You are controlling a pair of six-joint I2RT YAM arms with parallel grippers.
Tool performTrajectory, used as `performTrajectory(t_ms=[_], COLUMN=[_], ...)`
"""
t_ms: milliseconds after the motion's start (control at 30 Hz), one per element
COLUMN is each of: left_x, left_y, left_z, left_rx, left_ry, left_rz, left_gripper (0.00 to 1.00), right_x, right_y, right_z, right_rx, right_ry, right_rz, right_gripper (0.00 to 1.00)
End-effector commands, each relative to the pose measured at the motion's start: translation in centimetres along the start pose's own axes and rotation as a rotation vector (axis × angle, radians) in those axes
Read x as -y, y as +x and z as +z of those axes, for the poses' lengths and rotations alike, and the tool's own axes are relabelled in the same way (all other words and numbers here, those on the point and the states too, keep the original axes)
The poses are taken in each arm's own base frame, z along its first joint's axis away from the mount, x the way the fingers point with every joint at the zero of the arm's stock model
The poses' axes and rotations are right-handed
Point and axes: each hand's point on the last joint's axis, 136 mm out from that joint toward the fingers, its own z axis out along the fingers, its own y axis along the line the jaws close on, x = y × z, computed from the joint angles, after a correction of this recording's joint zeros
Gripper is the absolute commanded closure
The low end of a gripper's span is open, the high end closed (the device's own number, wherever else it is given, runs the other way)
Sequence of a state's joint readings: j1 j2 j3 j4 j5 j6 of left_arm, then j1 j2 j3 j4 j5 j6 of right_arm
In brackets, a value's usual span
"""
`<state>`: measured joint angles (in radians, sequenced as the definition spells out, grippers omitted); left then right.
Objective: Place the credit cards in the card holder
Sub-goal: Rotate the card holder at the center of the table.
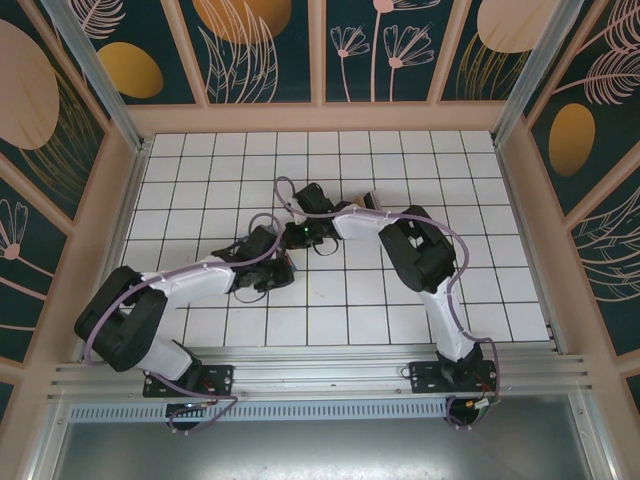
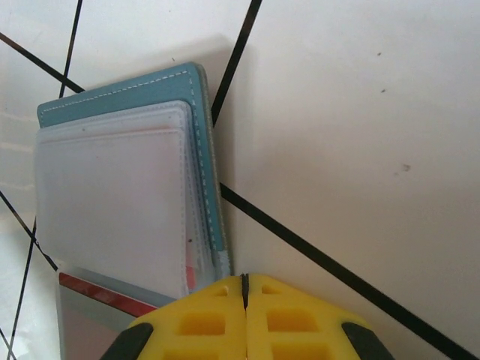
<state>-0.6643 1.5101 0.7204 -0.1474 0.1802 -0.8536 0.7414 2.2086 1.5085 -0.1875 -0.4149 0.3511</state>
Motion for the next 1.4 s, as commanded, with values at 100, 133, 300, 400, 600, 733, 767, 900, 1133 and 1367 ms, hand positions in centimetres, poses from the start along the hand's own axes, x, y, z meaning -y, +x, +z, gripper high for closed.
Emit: performTrajectory(t_ms=[100, 133, 300, 400, 600, 733, 767, 900, 1133, 1367], left_x=[5.9, 6.1, 3.3, 0.9, -3.8, -5.8, -6.3, -8.6, -10.4, -11.5], left_y=[-1.3, -1.8, -6.0, -8.4, -13.7, -16.6, -17.2, -19.1, -17.9, -12.7], left_z=[1.0, 0.4, -3.8, -5.6, -6.7, -5.2, -4.7, -1.8, -0.8, -0.9], left_rx=[0.021, 0.041, 0.187, 0.223, 0.285, 0.290, 0.289, 0.236, 0.198, 0.148], left_ry=[0.116, 0.106, -0.093, -0.120, -0.232, -0.229, -0.231, -0.260, -0.289, -0.237], left_rz=[0.018, 0.028, 0.084, 0.052, 0.017, -0.015, -0.019, -0.035, -0.042, -0.091], left_gripper=[0.87, 0.87, 0.82, 0.79, 0.74, 0.70, 0.70, 0.69, 0.69, 0.68], right_x=[2.5, 2.6, 1.8, 0.3, -4.0, -8.3, -9.0, -12.1, -11.9, -6.9], right_y=[-2.3, -2.8, -4.1, -3.1, 2.0, 5.4, 5.9, 7.5, 9.3, 9.1], right_z=[-4.0, -5.0, -9.4, -10.6, -9.9, -7.4, -6.7, -4.0, 0.6, -0.6], right_rx=[0.051, 0.068, 0.133, 0.136, 0.067, -0.008, -0.022, -0.075, -0.153, -0.125], right_ry=[0.054, 0.061, 0.064, 0.018, -0.046, -0.102, -0.108, -0.151, -0.139, -0.055], right_rz=[0.012, 0.012, 0.006, 0.007, -0.029, -0.086, -0.100, -0.146, -0.132, -0.058], right_gripper=[0.93, 0.93, 0.93, 0.93, 0.92, 0.92, 0.92, 0.92, 0.92, 0.93])
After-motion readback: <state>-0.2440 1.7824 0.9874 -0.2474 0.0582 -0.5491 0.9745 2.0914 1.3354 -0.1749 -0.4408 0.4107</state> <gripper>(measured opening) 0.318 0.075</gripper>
